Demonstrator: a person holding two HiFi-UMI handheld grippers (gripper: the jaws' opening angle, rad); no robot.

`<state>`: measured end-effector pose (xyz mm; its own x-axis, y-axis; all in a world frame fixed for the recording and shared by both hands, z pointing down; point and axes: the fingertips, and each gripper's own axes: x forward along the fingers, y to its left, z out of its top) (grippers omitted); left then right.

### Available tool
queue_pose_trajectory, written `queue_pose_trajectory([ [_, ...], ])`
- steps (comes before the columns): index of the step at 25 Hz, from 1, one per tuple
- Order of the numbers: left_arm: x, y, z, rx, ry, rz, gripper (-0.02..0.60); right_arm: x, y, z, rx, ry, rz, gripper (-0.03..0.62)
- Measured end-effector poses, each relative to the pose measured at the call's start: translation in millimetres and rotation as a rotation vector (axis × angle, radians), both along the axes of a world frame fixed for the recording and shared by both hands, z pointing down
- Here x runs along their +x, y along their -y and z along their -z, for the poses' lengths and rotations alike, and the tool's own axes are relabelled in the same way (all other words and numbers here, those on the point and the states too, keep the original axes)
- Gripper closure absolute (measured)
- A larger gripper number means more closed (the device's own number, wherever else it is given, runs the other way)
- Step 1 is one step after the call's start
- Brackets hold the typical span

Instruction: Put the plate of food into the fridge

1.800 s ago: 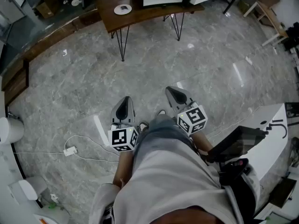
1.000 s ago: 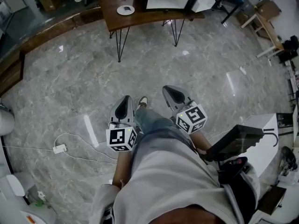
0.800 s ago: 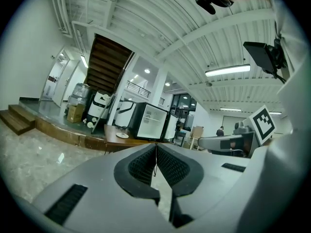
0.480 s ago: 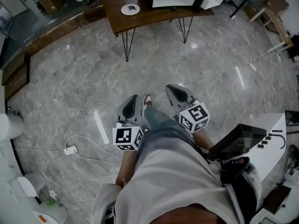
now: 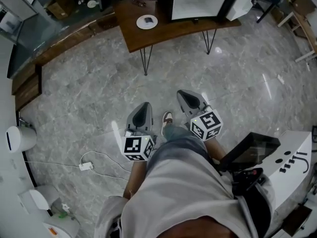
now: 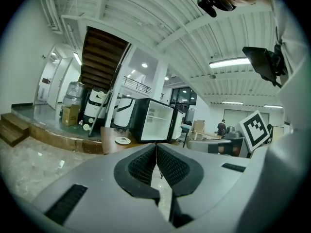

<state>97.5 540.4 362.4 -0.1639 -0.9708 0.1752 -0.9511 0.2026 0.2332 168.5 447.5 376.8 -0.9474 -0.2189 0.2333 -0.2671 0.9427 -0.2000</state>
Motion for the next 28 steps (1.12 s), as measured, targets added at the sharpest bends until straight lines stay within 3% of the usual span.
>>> queue_pose_trajectory([
  [3,-15,64,6,-0.016,0.027,-0.009,0.561,-12,60,4,-0.008,0.012,-0.008,0.576],
  [8,-41,101,9,-0.037,0.045,0.009,0.561,-18,102,4,-0.023,-0.004,-0.056,0.576],
  [15,-64,230,1,-0.075,0.127,0.004,0.561,-43,233,-16,-0.059,0.013,-0.052,0.576],
  [21,-78,256,13,-0.090,0.162,0.011,0.561,-55,260,-13,-0.068,0.026,-0.050,0.576],
  [28,-93,310,-8,-0.128,0.098,-0.013,0.561,-62,308,-37,-0.109,-0.019,-0.082,0.576],
])
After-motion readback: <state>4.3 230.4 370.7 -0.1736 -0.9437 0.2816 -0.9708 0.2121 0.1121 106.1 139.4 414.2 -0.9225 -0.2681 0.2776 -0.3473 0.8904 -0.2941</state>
